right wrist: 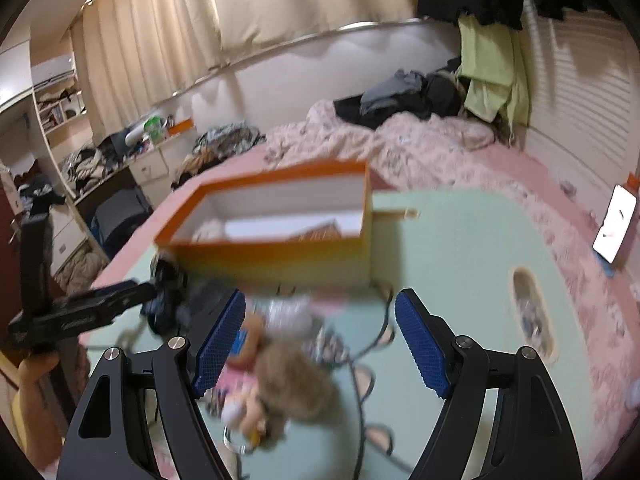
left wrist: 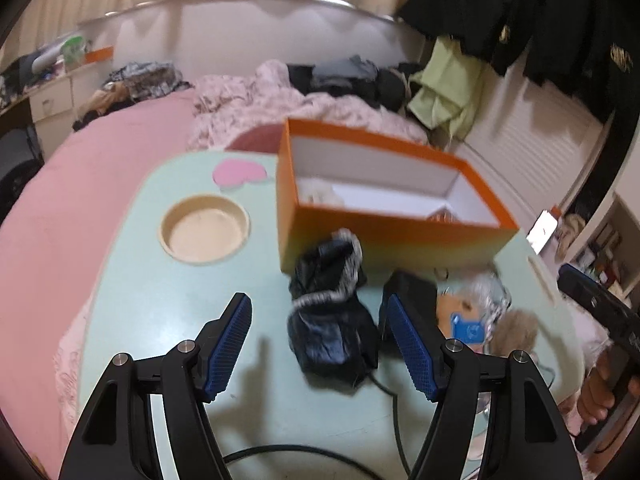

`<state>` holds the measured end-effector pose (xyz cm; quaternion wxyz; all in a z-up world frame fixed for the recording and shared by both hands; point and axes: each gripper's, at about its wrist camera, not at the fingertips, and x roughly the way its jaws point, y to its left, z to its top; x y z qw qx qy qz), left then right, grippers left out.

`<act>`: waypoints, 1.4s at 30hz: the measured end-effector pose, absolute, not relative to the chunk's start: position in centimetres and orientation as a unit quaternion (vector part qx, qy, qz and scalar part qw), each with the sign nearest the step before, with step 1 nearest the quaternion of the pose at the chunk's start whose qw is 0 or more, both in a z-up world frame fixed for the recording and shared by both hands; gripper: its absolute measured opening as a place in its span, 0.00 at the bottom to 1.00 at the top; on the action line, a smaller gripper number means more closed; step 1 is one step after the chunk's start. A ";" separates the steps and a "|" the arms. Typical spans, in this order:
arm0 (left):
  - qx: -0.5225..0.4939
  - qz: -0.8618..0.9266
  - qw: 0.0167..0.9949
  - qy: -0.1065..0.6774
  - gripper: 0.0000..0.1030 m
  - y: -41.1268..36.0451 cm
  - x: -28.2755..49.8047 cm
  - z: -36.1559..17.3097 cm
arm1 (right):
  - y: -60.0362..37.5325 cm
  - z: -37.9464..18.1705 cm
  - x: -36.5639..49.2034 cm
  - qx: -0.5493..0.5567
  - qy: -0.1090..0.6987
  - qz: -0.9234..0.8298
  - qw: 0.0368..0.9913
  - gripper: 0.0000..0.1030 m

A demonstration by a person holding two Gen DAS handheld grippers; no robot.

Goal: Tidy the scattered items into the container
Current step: 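Grasp black lace cloth with left tool while right tool grasps brown pompom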

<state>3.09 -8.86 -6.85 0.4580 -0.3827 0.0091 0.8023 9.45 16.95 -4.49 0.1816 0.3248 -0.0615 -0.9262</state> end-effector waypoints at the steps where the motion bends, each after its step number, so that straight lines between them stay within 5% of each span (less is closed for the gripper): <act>1: -0.386 0.803 0.455 0.011 0.68 -8.7 3.1 -7.2 | 16.7 -4.8 9.7 0.328 -0.055 -0.925 0.183 0.75; 6: -0.398 0.803 0.443 0.005 0.68 -8.5 2.9 -8.2 | 14.8 -6.9 9.7 0.355 -0.024 -0.916 0.187 0.75; 9: -0.399 0.805 0.439 0.001 0.66 -8.9 3.0 -8.7 | 14.3 -7.7 9.4 0.371 -0.013 -0.909 0.189 0.65; 14: -0.396 0.801 0.449 0.008 0.39 -8.6 3.4 -8.8 | 14.1 -9.0 9.0 0.399 -0.003 -0.897 0.192 0.41; 42: -0.365 0.806 0.466 -0.005 0.35 -9.9 4.9 -6.3 | 14.8 -7.4 10.0 0.357 -0.019 -0.912 0.199 0.39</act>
